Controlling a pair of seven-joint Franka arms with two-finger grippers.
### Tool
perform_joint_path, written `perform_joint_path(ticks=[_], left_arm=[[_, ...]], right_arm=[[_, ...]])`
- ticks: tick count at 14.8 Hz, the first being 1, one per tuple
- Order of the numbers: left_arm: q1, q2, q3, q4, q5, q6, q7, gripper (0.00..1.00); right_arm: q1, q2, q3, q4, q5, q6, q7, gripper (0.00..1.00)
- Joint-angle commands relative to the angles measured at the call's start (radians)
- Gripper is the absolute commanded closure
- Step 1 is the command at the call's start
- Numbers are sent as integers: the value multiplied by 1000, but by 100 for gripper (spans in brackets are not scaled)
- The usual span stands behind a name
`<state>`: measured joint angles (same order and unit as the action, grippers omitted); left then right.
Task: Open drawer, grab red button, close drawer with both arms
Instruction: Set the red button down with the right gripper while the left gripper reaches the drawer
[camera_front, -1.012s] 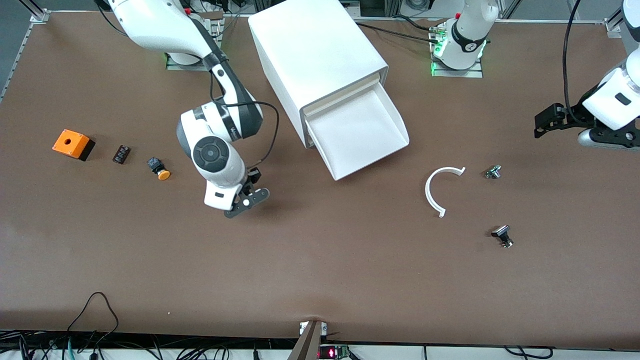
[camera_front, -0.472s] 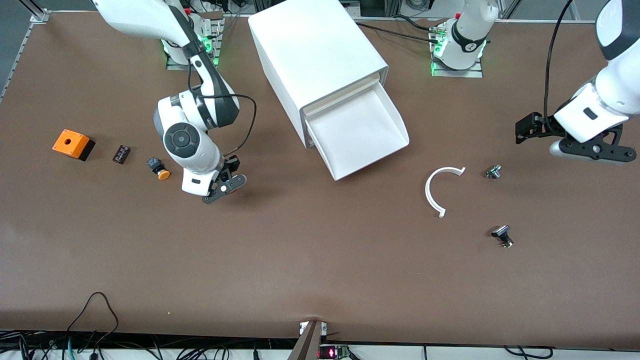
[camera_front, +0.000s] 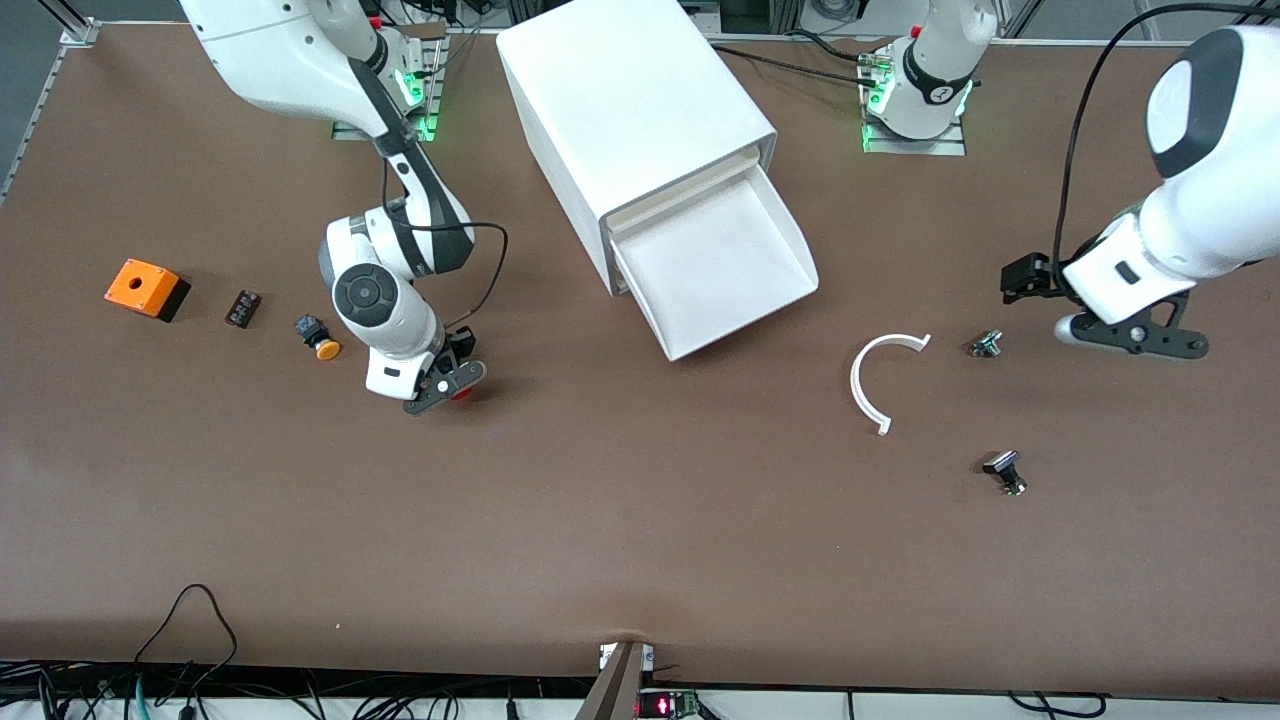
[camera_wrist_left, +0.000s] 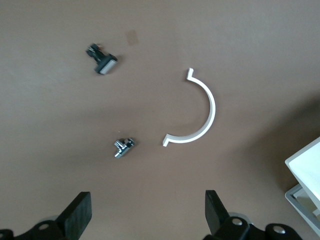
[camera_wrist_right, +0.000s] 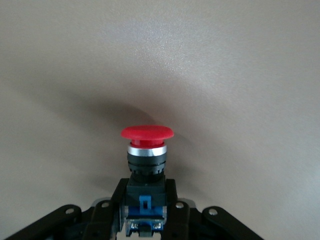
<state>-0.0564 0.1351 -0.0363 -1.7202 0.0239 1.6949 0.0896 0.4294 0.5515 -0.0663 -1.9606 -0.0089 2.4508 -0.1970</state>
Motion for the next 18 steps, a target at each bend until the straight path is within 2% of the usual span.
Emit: perform_joint_path(ticks=[1, 2, 5, 7, 10, 12, 15, 18], left_arm=[[0, 18, -59, -50, 7, 42, -5, 0], [3, 32, -79, -45, 4, 43, -25, 1], [1, 67, -131, -55, -38, 97, -253, 1], [-2, 90, -181, -96, -38, 190, -406, 1], [-32, 127, -208, -174, -39, 374, -571, 1], [-71, 181, -221, -173, -38, 425, -687, 1], [-120, 234, -240, -173, -39, 526, -832, 1], [-152, 258, -255, -171, -39, 552, -930, 1]], right_arm=[[-8, 7, 8, -1, -6, 24, 10, 14], [-9, -4, 9, 5, -5, 21, 5, 0], [-9, -68, 10, 37, -3, -74, 2, 0], [-9, -87, 11, 101, -3, -177, 1, 0], [-9, -97, 14, 204, -2, -338, 4, 0], [-8, -134, 10, 250, 1, -424, 7, 0], [-9, -202, 6, 278, 1, -481, 13, 0], [-17, -258, 2, 279, -8, -512, 14, 0]])
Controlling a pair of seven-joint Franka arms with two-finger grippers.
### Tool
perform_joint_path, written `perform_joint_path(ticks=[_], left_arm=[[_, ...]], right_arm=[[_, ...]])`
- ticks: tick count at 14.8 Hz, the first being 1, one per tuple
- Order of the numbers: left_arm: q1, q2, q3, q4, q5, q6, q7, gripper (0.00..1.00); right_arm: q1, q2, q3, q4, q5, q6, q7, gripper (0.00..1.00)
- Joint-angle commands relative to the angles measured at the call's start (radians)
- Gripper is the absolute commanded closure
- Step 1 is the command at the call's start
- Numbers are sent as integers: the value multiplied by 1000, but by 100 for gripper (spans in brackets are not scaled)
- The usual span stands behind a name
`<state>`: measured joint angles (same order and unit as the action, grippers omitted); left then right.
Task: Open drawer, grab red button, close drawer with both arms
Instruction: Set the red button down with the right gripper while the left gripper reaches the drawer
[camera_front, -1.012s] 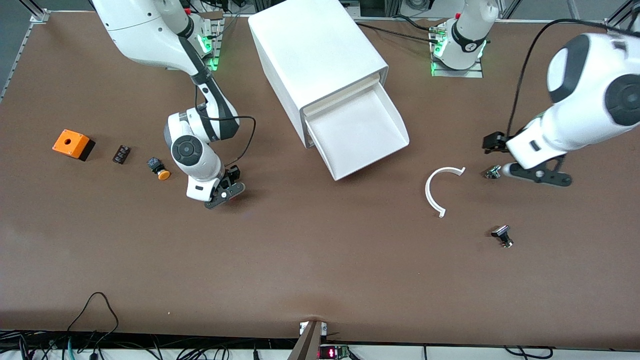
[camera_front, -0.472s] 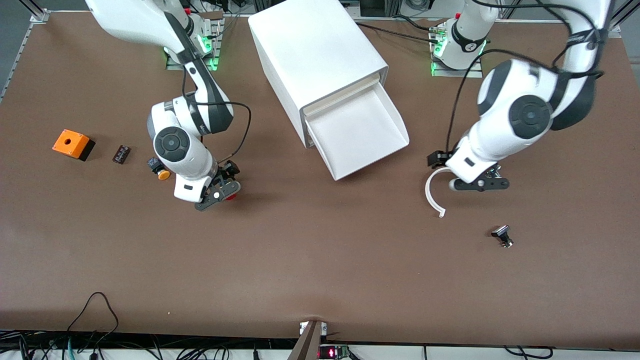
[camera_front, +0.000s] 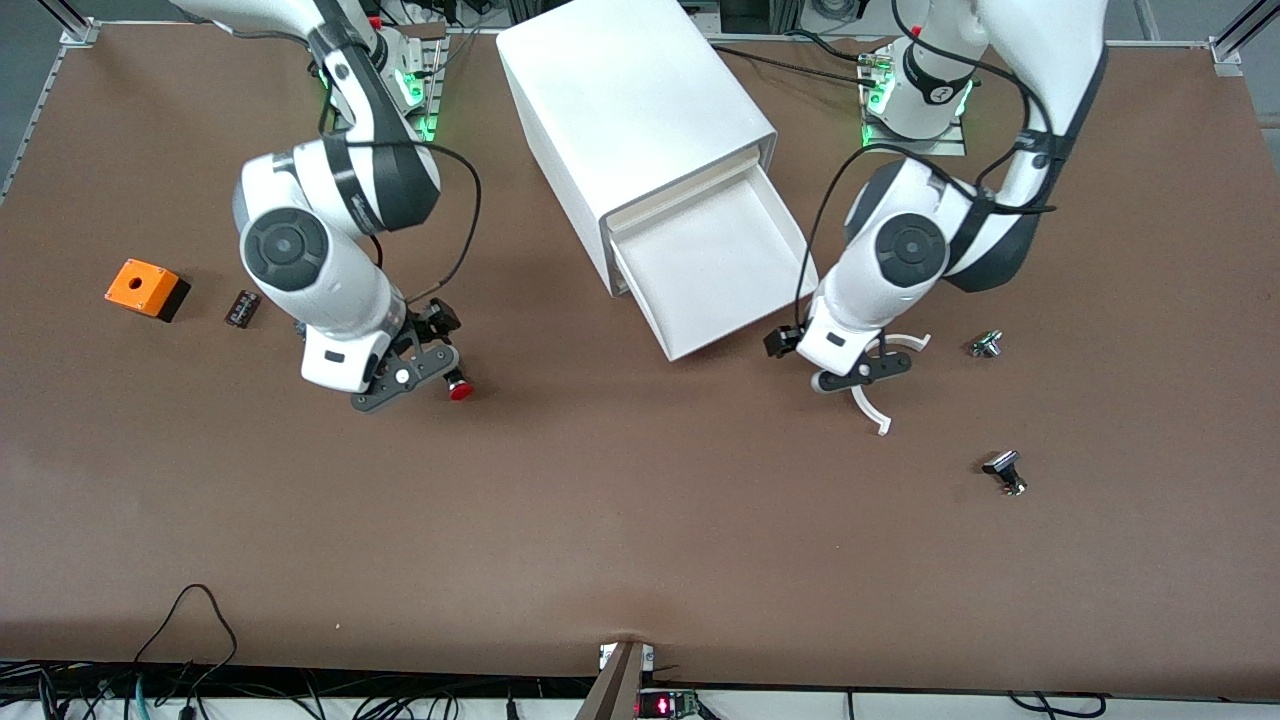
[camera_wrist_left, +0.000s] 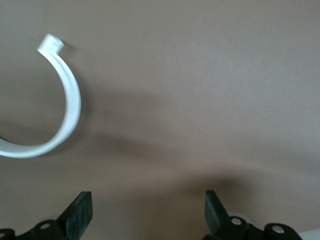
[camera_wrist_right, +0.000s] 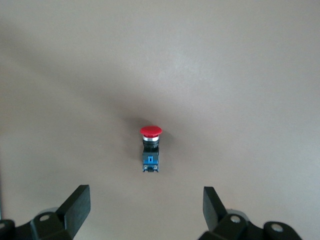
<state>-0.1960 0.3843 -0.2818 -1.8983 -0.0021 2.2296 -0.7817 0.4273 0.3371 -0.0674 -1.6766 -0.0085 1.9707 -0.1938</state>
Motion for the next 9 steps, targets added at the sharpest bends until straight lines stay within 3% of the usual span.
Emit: perform_joint_path(ticks=[1, 3, 7, 9], left_arm=[[-17, 18, -14, 7, -13, 25, -76, 1], [-29, 34, -28, 2, -25, 36, -80, 1], [-45, 41, -45, -4, -166, 18, -82, 1], [-45, 38, -68, -4, -170, -28, -80, 1]], right_arm=[[-39, -61, 1, -2, -11, -33, 11, 0], [-120, -87, 12, 0, -11, -42, -2, 0], [-261, -89, 51, 52, -7, -140, -4, 0], [-312, -99, 57, 52, -7, -179, -16, 0]])
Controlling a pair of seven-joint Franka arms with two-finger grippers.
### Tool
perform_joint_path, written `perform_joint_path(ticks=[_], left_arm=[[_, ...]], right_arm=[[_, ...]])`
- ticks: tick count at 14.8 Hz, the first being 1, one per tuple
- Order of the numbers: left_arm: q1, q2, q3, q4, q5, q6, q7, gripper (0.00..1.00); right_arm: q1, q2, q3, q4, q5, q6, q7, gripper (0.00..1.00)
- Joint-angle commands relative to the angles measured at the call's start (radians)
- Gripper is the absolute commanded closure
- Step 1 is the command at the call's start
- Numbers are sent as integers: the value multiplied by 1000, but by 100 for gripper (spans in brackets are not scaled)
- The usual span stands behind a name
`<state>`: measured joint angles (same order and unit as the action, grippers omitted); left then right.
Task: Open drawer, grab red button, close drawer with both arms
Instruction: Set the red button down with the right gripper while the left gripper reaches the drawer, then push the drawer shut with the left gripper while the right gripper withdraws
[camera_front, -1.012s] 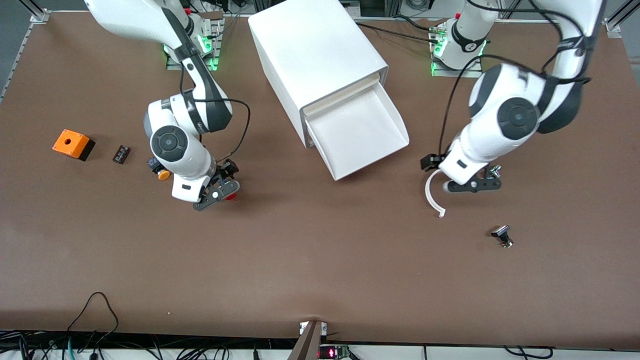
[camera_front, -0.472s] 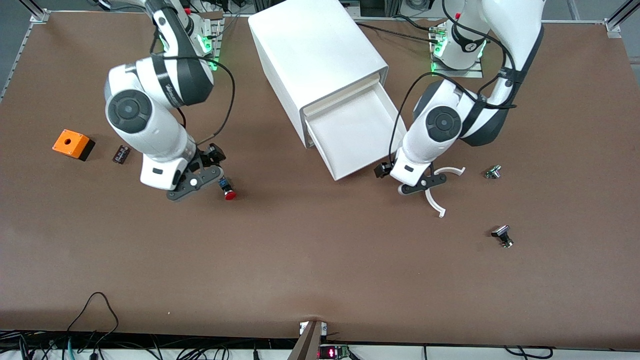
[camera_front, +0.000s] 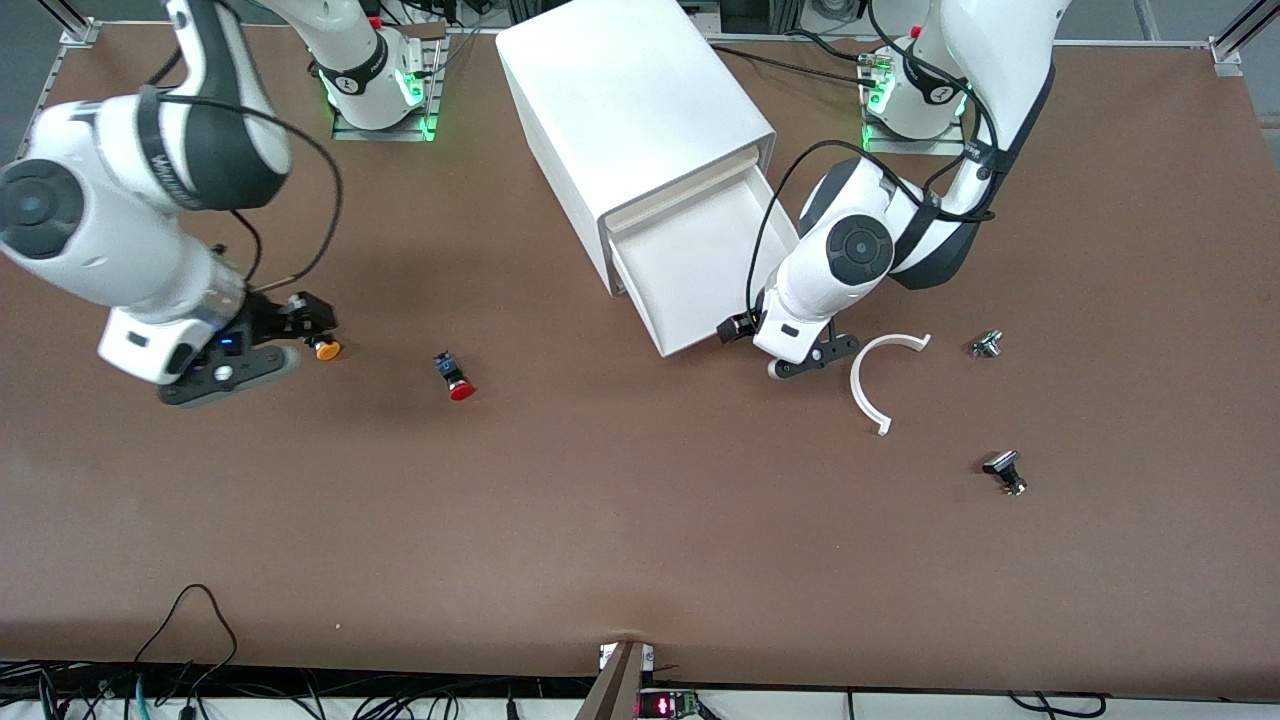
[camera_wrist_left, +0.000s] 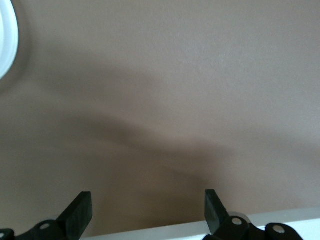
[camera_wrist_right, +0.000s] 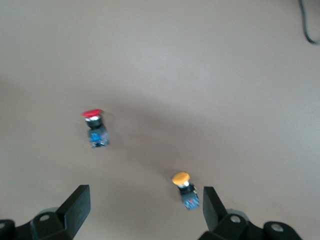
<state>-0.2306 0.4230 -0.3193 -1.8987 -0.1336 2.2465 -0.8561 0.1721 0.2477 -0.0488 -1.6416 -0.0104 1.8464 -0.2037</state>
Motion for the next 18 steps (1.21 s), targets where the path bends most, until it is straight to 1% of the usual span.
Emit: perform_joint_path(ticks=[1, 3, 5, 6, 7, 9, 12, 14, 17, 18], left_arm=[[-10, -4, -33, -3, -38, -65, -6, 1], [-10, -10, -59, -3, -41, -140, -6, 1], [-10, -13, -86, -5, -46, -197, -8, 1], [-10, -16, -93, -19, -61, -205, -8, 1], [-9, -24, -101, -31, -86, -206, -8, 1], [-9, -27, -109, -48, -112, -208, -8, 1], [-9, -27, -142, -68, -115, -222, -9, 1], [-7, -30, -152, -69, -116, -241, -9, 1], [-7, -30, -181, -82, -129, -251, -9, 1], [-7, -30, -194, -85, -129, -252, -9, 1]], right_arm=[[-87, -24, 47, 17, -3, -58, -25, 0], [-111, -48, 47, 13, -8, -64, -43, 0], [-112, -50, 38, 28, -17, -128, -36, 0], [-114, -50, 35, 45, -37, -159, -37, 0], [-115, -50, 18, 64, -46, -173, -45, 0], [-115, -50, -13, 104, -46, -203, -48, 0], [-114, -51, -11, 158, -46, -274, -72, 0], [-114, -51, -13, 160, -46, -314, -91, 0], [-114, -70, -45, 158, -46, -315, -179, 0], [-114, -70, -46, 158, -46, -312, -201, 0]])
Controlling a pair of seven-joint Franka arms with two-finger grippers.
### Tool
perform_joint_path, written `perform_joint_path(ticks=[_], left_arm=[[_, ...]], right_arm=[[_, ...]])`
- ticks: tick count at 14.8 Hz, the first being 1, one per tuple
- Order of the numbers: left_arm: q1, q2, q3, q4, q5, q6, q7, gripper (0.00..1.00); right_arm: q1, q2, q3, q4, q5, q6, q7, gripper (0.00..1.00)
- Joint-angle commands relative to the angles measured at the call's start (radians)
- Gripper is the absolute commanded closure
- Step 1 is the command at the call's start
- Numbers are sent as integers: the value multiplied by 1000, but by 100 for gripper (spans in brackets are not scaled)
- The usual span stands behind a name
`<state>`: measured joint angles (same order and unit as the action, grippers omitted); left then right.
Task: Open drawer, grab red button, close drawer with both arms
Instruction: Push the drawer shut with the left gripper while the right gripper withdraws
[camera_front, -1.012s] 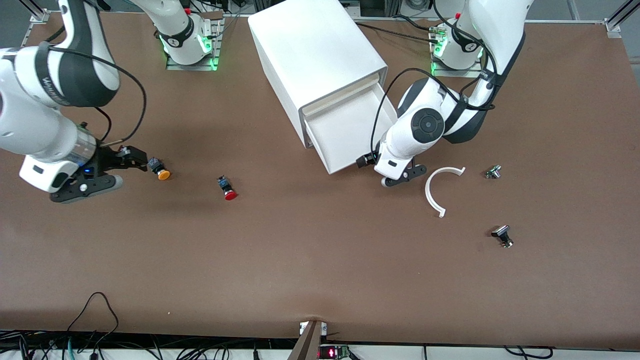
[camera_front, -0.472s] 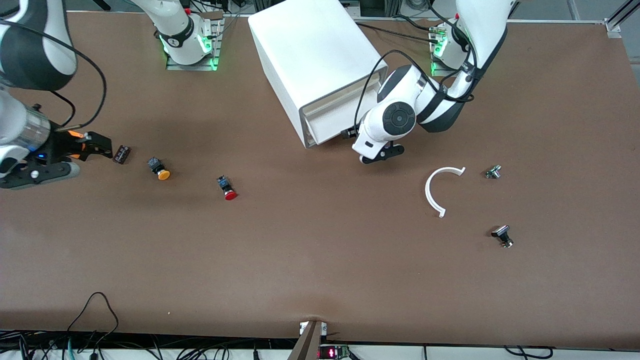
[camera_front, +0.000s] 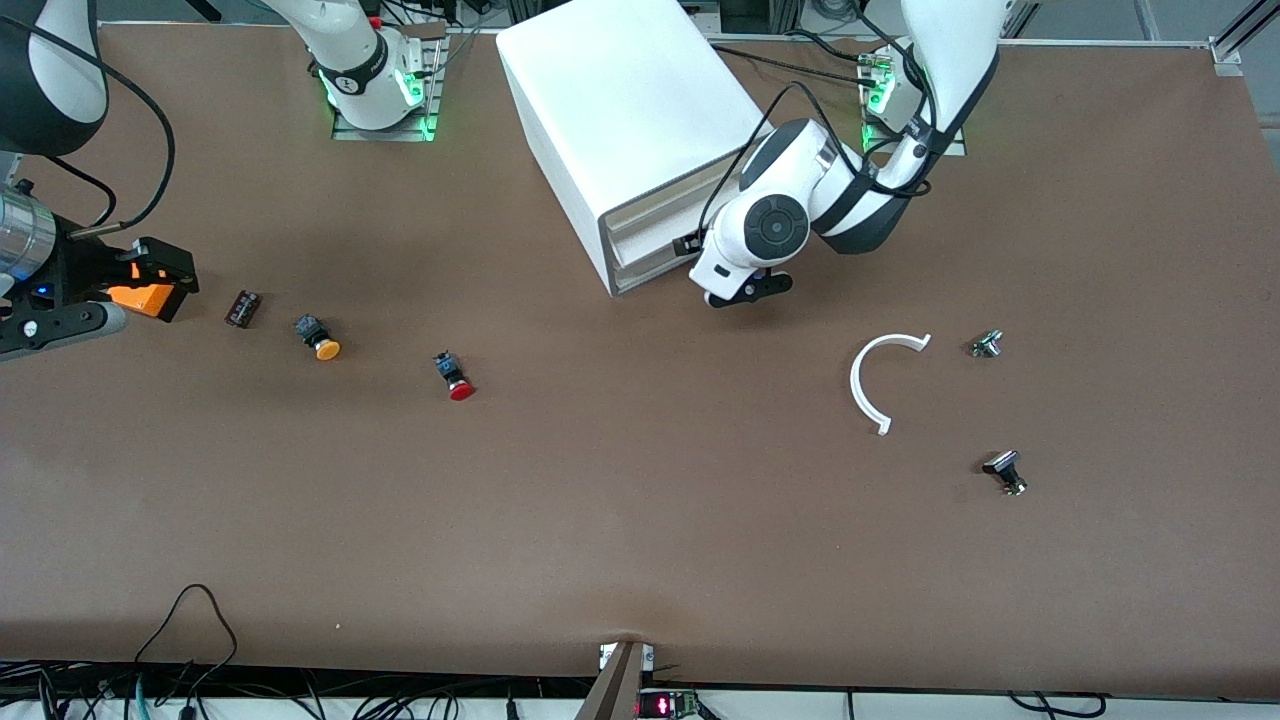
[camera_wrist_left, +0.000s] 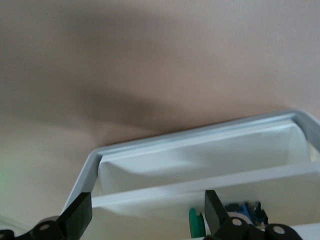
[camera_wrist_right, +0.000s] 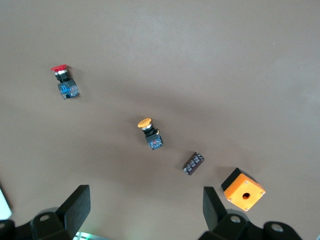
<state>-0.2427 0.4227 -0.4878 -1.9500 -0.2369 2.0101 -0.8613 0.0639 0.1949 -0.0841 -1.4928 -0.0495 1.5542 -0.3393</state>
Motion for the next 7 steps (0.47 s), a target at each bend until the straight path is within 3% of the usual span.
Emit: perform_joint_path(ticks=[1, 7], left_arm=[[3, -29, -31, -43, -25, -16, -4, 1], [71, -56, -8, -11, -9, -14, 56, 1]], right_arm=[[-7, -15, -13, 9, -1, -14, -67, 0], [-6, -22, -26, 6, 30, 35, -49, 0]])
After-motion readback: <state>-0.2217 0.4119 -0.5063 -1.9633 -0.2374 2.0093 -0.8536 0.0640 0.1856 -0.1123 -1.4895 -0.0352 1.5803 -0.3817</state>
